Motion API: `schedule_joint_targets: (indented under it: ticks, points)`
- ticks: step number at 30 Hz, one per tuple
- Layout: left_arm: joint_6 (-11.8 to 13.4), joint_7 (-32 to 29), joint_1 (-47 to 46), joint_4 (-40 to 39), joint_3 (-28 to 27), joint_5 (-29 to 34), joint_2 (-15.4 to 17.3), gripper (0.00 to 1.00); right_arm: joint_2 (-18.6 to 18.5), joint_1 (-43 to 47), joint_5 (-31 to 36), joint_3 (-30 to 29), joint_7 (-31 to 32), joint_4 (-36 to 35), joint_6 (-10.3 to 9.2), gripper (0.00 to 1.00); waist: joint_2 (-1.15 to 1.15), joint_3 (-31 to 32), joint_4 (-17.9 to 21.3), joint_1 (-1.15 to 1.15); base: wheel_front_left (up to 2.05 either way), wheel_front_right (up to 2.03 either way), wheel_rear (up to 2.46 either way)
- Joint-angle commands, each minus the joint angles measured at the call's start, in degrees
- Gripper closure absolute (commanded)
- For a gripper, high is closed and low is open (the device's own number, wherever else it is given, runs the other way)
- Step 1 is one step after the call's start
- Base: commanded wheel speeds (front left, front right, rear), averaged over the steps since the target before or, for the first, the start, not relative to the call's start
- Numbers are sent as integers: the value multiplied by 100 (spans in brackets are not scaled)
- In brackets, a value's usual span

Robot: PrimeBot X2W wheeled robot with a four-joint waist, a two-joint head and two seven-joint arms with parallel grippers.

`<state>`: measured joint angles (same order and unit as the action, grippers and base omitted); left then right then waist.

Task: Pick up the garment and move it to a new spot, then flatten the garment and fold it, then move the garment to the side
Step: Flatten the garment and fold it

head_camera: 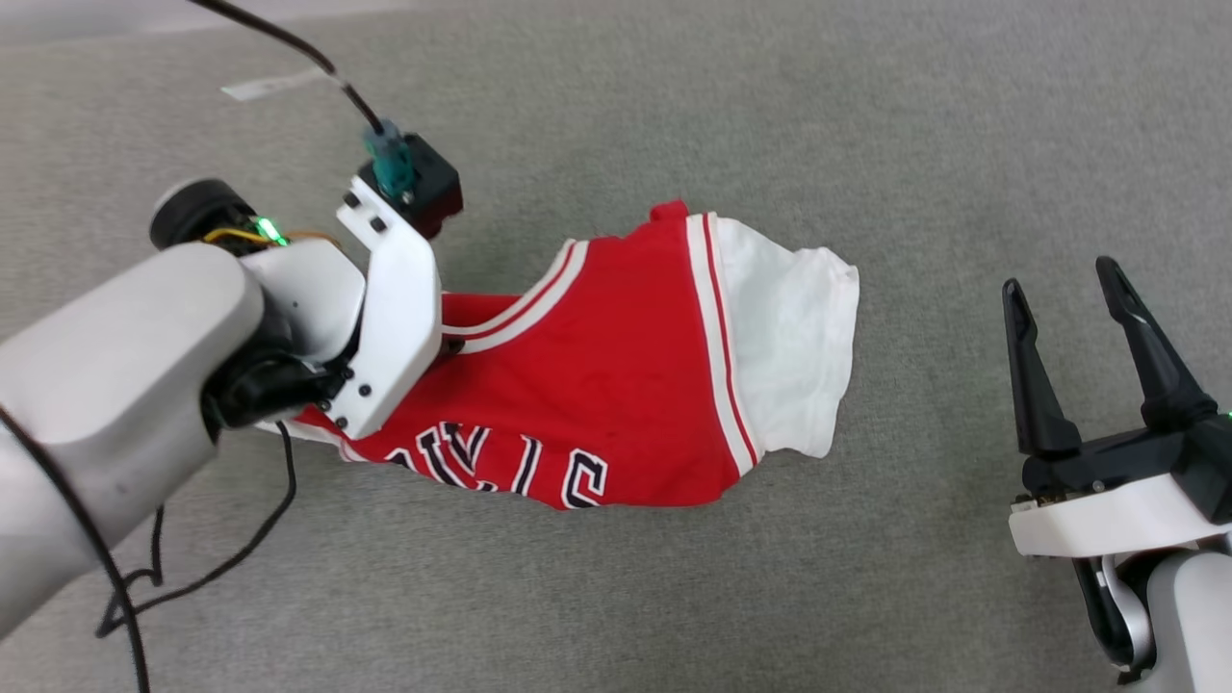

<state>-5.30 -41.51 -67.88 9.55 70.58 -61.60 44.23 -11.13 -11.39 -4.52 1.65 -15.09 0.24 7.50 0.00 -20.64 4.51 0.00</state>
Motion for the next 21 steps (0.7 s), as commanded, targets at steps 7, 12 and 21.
schedule_joint_targets:
  ticks: [7,12,21]
  points:
    - [-171,-402,426,630,233,160,-307,0,73,-169,56,40,-11,-37,-2,0,0,-402,256,0,0,0,0]
    - [-192,-373,654,829,333,358,-428,100,120,-163,100,-5,-11,-29,-2,0,0,-412,270,0,0,0,0]
    - [-208,479,-174,109,15,442,-227,100,161,-3,91,-85,-11,-30,-2,0,0,-124,243,0,0,0,0]
